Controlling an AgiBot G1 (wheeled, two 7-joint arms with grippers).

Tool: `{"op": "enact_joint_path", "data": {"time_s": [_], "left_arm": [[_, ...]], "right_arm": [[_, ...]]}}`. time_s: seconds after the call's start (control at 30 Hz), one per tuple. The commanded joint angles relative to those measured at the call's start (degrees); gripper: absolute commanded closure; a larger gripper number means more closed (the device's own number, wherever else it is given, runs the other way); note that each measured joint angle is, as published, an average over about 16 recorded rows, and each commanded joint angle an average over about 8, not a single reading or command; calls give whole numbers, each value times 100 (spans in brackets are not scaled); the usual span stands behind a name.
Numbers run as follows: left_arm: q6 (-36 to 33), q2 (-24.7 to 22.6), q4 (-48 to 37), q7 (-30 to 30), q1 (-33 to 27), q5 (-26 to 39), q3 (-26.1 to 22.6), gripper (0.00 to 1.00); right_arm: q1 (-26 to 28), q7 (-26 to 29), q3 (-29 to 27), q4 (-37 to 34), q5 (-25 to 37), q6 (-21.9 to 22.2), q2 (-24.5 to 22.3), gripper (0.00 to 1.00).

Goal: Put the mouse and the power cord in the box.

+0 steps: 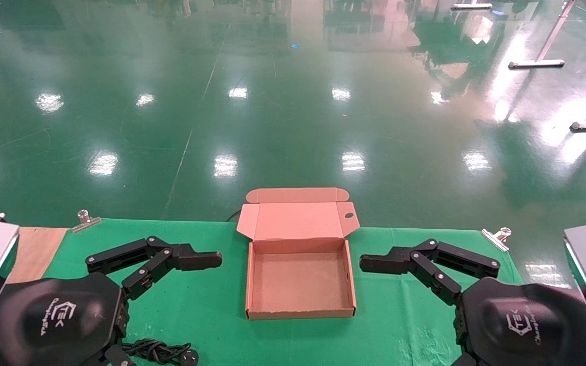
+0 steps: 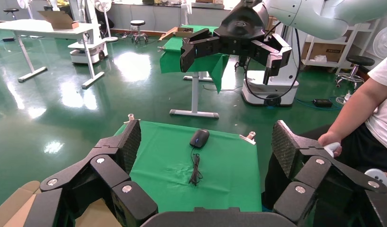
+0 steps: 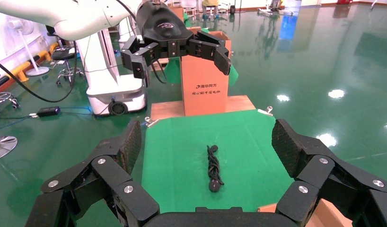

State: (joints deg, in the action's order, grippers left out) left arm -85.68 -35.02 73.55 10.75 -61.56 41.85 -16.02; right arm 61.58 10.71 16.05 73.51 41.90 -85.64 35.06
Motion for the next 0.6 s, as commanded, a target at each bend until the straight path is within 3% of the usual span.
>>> {"op": "enact_joint_path", "data": {"time_s": [0.03, 0.6], "left_arm": [[0, 0, 0, 0, 0, 0, 0, 0], [0, 0, 0, 0, 0, 0, 0, 0]], "right_arm": [[0, 0, 0, 0, 0, 0, 0, 0], [0, 0, 0, 0, 0, 0, 0, 0]]}}
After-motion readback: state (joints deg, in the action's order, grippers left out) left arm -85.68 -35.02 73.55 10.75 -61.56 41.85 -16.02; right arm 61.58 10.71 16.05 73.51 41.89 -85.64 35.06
